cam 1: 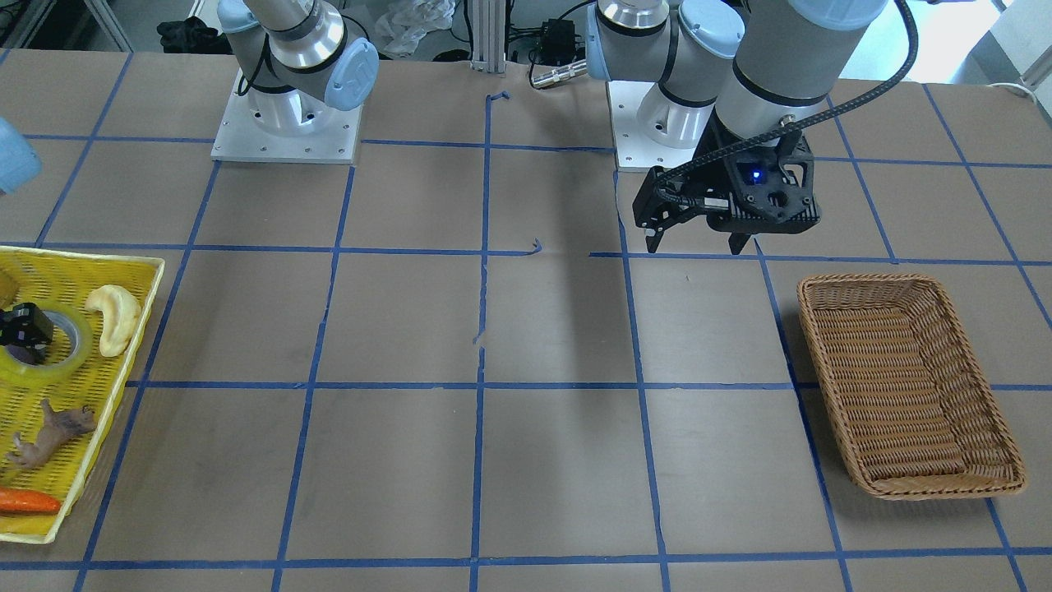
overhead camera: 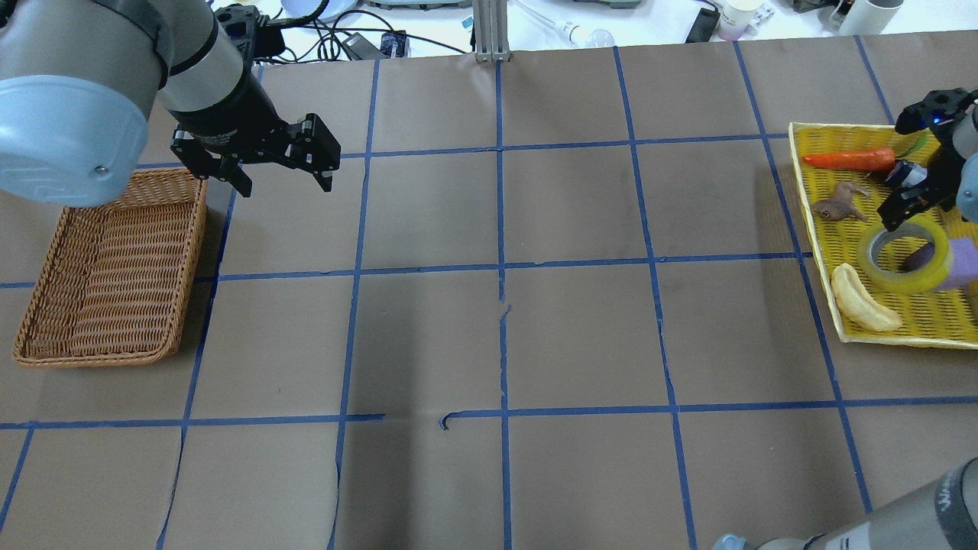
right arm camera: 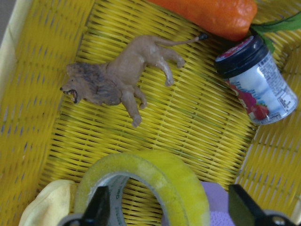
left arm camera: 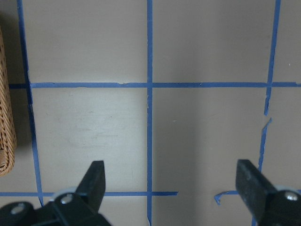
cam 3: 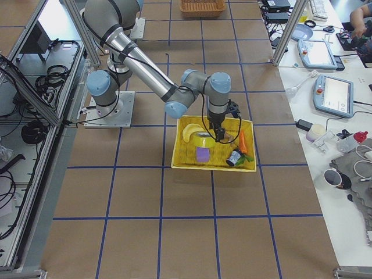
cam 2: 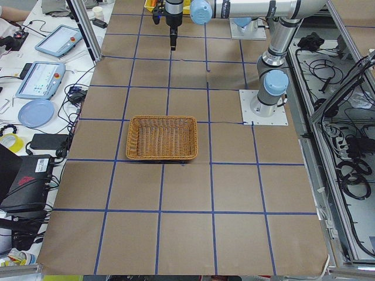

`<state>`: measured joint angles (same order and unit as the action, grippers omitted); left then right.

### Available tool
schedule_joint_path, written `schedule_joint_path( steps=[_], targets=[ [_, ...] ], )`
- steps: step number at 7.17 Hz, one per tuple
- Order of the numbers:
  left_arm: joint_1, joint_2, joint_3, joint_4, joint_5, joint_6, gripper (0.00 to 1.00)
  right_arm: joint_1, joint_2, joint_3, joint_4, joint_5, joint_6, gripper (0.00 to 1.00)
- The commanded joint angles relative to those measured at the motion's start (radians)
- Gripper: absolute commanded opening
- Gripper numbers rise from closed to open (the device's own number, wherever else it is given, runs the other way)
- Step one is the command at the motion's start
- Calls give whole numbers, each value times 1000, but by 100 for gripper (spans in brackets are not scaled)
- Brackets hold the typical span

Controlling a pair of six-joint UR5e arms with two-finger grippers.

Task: Transfer tape with both arms
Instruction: 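Lower the right gripper into the yellow tray onto the yellow tape roll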

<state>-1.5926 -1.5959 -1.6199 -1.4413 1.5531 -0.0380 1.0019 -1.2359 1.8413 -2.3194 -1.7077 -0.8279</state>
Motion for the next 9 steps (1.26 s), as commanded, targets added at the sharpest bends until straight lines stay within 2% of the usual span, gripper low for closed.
schedule_joint_path(
  steps=[1,2,3,4,5,7,8,9],
  targets=[
    [-1,10,2,-1,5,1,100,-41,1,45,-57,-6,-8,62],
    [-3,-12,-11,-4,1,-3,100,-43,1,47,-57,-7,-10,36],
    [-4,26,-8,-2,5,1,100,-43,1,47,-55,-7,-10,8],
    [-6,33,14,2,-7,1,100,-42,-4,41,-48,-9,-5,0],
    [-10,10,5,-22,-5,16,100,-42,-11,24,-23,-10,0,0],
    [-12,36,-75,-51,-19,24,100,-28,-26,-103,146,-9,9,0],
    [-12,39,-113,-28,-8,18,100,-11,-24,-176,252,3,10,0],
    [-7,21,-110,83,-11,-12,100,35,-24,-216,302,32,9,0]
  ],
)
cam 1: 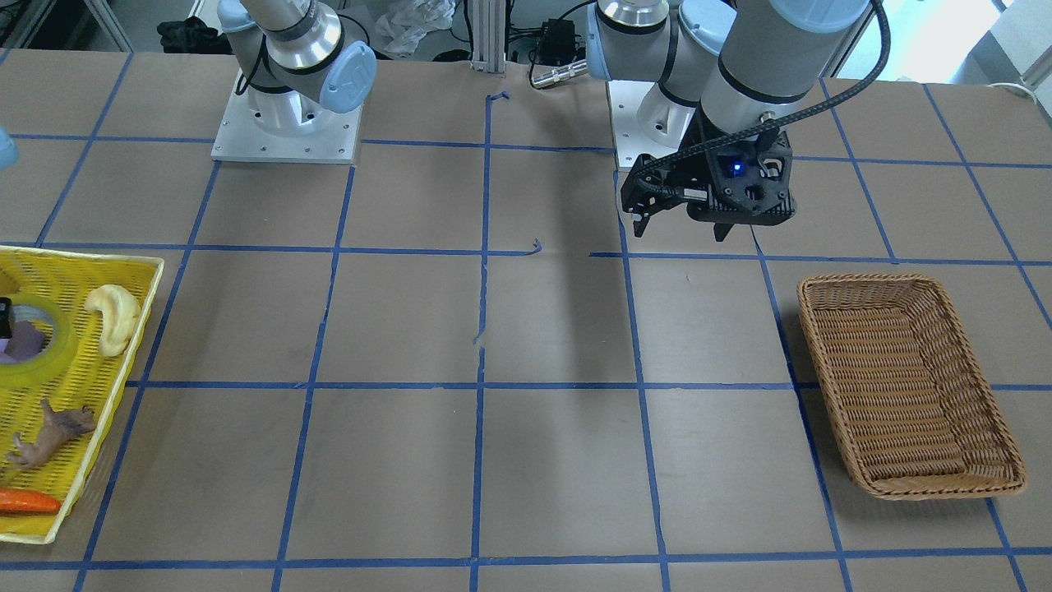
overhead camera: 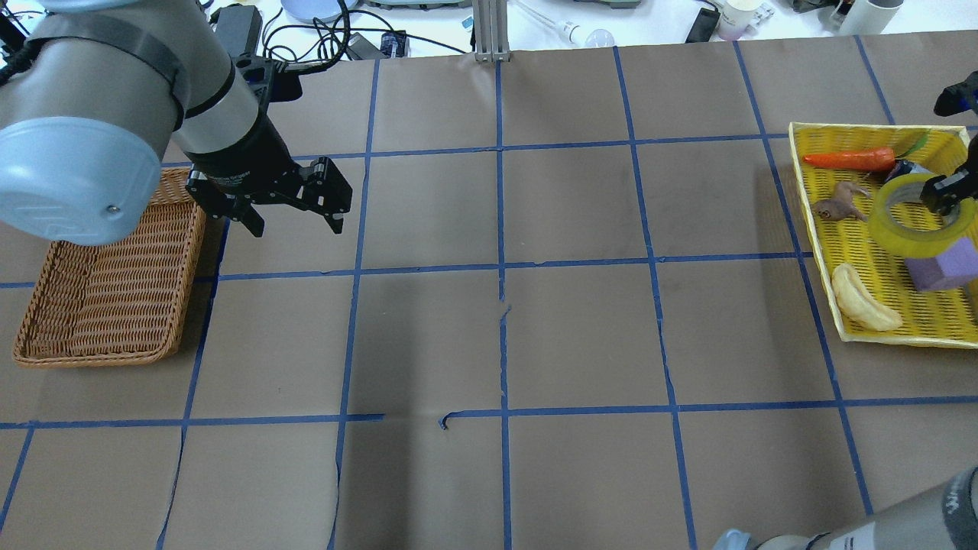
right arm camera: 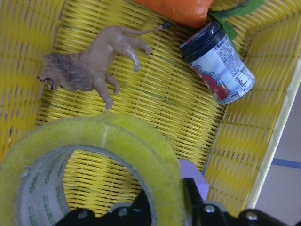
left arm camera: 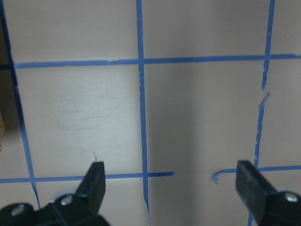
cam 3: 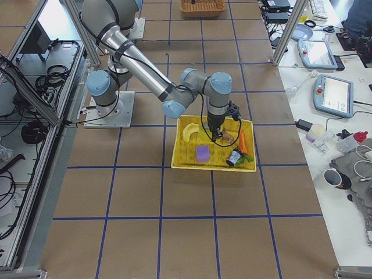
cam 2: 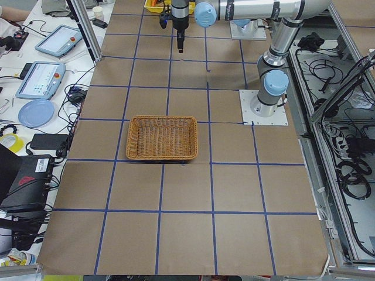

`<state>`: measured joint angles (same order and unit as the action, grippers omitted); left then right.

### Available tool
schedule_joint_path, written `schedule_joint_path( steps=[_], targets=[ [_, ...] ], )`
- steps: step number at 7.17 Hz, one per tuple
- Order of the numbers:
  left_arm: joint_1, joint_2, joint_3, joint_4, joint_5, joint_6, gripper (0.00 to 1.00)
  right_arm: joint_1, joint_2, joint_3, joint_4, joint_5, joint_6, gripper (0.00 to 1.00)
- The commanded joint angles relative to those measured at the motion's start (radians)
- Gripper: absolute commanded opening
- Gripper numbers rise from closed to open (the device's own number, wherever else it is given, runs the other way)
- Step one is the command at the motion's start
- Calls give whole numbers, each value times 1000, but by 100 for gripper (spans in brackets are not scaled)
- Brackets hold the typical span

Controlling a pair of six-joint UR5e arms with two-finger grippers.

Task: Transfer tape with both arms
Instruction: 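Lower the right gripper into the yellow tray onto the yellow tape roll, then grasp the tape roll with the right gripper and carry it to the table center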

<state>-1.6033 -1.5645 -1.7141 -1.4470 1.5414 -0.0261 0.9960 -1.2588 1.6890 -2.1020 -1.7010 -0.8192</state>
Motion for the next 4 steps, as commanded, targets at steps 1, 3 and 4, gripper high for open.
schedule_joint_path(
  steps=[1,3,4],
  targets=[
    [8,-29,-18,241,2,-50,100,120,-2,-72,85,100,43,0],
    [10,-34,-86,206,98,-57,100,286,21,-75,70,209,299,0],
    [22,-51,-55,235,71,-25,100,368,42,-75,60,231,445,0]
  ],
)
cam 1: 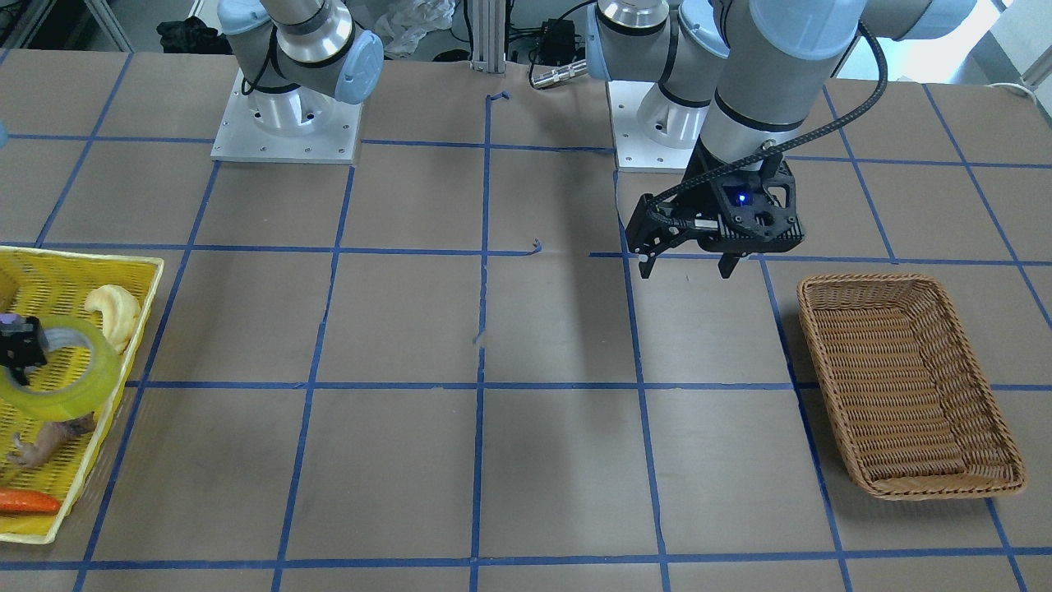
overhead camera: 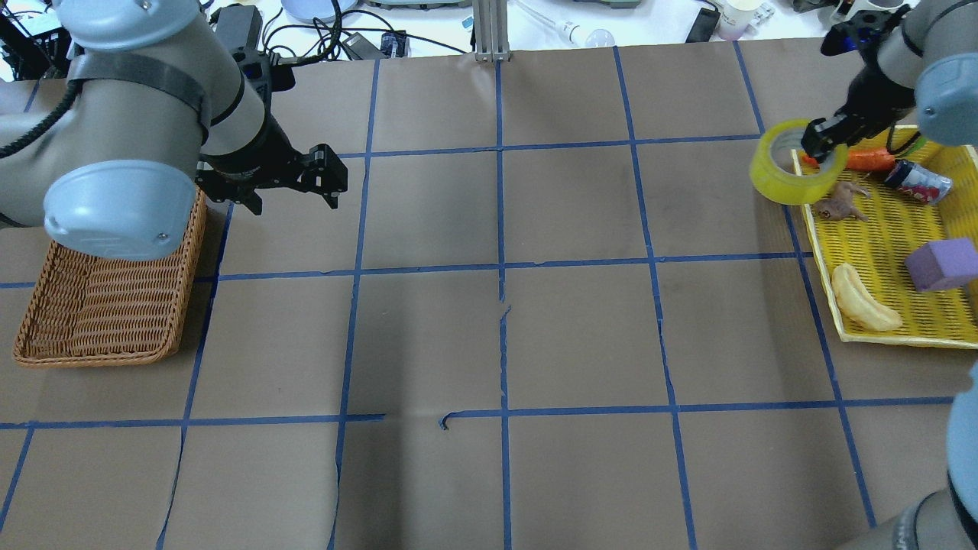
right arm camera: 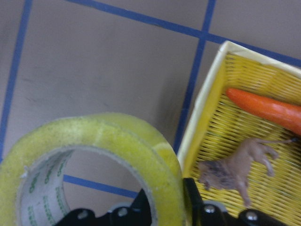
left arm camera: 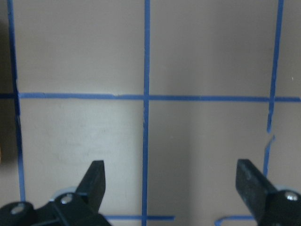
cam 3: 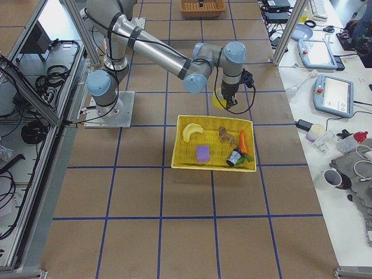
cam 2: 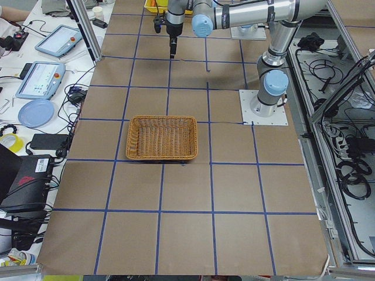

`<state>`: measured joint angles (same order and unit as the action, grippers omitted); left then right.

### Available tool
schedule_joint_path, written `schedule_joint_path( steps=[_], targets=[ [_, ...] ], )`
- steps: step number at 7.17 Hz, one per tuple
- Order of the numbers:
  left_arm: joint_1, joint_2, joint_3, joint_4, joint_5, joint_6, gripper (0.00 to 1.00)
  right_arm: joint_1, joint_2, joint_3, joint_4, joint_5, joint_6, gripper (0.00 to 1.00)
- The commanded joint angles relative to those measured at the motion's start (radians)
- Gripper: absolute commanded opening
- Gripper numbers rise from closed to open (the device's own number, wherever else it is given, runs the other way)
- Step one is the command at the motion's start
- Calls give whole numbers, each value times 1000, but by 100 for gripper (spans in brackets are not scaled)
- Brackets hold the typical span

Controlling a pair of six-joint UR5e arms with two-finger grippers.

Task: Transfer tape with both arms
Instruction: 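Grasp the tape roll with the right gripper and carry it to the table center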

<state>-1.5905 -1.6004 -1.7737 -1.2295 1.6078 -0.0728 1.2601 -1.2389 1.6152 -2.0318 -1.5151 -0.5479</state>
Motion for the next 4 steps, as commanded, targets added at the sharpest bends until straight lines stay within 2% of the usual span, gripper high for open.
schedule_joint_path(
  steps=[1,2,3,4],
  targets=[
    [-2,-24,113,18,-29,43,100,190,50,-1,-66,126,366,0],
    [6,-29,161,-86,-28,44,100,267,112,-1,-196,138,499,0],
    [4,2,158,-100,-26,44,100,351,190,-12,-311,130,591,0],
    [0,16,174,-100,-28,47,100,422,250,-65,-350,122,723,0]
  ],
)
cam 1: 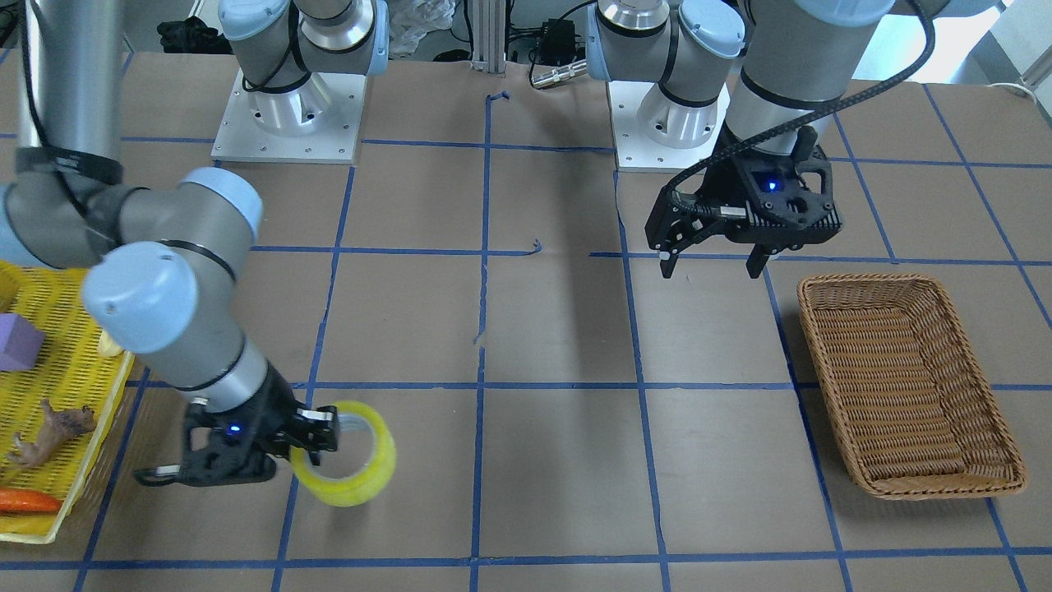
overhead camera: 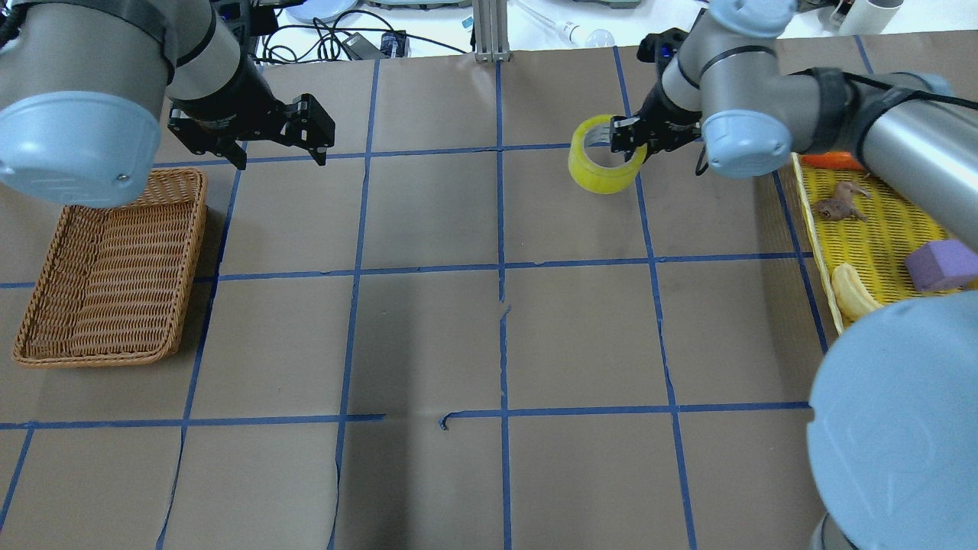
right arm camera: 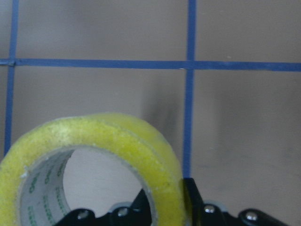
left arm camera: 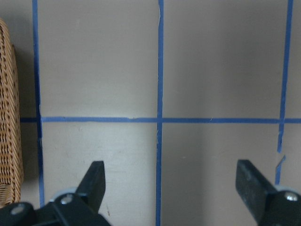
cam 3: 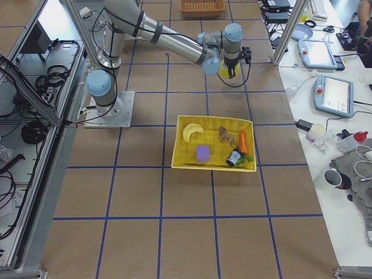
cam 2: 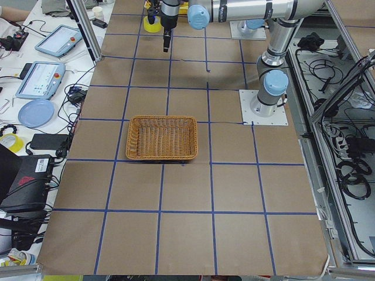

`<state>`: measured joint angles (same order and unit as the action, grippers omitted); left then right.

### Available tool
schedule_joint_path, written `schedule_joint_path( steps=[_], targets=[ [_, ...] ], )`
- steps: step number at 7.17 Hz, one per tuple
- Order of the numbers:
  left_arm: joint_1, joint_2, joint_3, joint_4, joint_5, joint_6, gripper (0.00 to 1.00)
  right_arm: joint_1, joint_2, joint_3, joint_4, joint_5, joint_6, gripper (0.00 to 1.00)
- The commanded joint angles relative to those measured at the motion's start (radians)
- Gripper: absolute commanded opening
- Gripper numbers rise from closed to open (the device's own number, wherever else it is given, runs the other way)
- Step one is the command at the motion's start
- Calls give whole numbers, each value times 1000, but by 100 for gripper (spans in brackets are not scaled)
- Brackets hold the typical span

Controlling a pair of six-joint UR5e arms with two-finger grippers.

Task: Transfer tape with both arms
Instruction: 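Grasp the tape roll with the right gripper and carry it to the table center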

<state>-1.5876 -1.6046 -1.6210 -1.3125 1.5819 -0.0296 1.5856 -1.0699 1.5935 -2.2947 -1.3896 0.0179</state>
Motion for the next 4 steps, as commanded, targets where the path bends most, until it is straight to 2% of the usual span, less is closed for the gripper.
schedule_joint_path(
  steps=[1,2,4],
  targets=[
    [-6,28,3,-20,3,4,100,152,129,-126,-83,-6,277,0],
    [-9,22,0,-22,3,-4,100,174,172,-185,-80,-12,324,0],
    [-11,-11,0,-10,0,-21,100,174,183,-181,-77,-16,326,0]
  ],
)
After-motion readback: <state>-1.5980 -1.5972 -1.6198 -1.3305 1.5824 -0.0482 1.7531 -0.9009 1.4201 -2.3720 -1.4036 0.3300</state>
